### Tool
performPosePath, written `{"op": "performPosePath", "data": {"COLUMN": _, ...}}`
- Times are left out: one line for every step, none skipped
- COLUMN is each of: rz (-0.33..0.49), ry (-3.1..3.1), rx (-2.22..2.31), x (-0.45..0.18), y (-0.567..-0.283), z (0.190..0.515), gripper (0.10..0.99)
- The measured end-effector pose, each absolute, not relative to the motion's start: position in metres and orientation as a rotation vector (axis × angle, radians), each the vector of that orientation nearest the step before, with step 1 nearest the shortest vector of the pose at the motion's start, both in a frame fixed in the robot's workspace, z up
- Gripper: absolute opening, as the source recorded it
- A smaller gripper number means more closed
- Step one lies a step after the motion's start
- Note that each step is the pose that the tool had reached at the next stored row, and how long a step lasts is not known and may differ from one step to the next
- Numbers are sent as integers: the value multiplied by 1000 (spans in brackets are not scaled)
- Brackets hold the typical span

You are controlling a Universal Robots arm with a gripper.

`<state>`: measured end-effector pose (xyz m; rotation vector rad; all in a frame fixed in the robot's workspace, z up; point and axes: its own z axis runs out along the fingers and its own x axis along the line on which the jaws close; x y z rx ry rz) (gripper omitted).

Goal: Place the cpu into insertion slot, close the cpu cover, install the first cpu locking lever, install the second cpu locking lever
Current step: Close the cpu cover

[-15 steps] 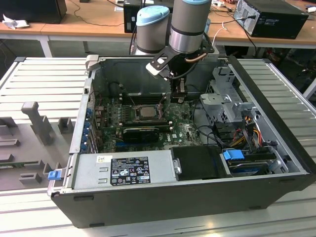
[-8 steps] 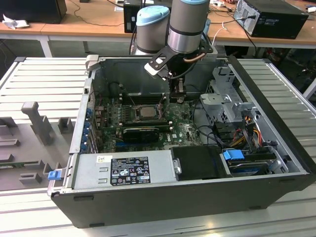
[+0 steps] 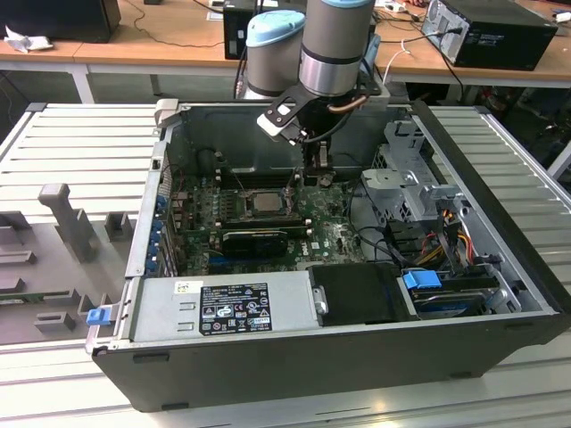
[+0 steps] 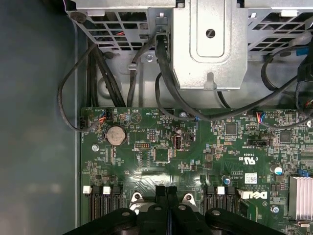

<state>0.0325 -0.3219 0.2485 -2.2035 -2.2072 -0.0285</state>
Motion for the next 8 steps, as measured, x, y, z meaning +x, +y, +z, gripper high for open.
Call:
{"op": "performPosePath", "data": {"rz": -28, "ry": -2207, "rx": -2204, "x": 32, "y": -322, "z": 248, "gripper": 106}}
{"op": "performPosePath", "data": {"rz": -28, "ry": -2207, "rx": -2204, "x": 31, "y": -322, "z": 248, "gripper": 106}}
{"op": "performPosePath", "data": {"rz": -28, "ry": -2207, "rx": -2204, "x": 31, "y": -322, "z": 248, "gripper": 106}}
{"op": "performPosePath", "data": {"rz": -28, "ry": -2207, "rx": -2204, "x": 30, "y": -322, "z": 248, "gripper": 106}}
{"op": "performPosePath", "data": {"rz": -28, "ry": -2207, "rx": -2204, "x": 29, "y": -322, "z": 248, "gripper": 106}}
{"op": "performPosePath", "data": {"rz": -28, "ry": -2207, "rx": -2204, "x": 29, "y": -322, "z": 248, "gripper": 106}}
{"op": "performPosePath", "data": {"rz": -28, "ry": -2207, "rx": -2203, "x": 28, "y": -322, "z": 248, "gripper": 106}}
{"op": "performPosePath", "data": {"rz": -28, "ry": -2207, "rx": -2204, "x": 27, "y": -322, "z": 248, "gripper": 106}}
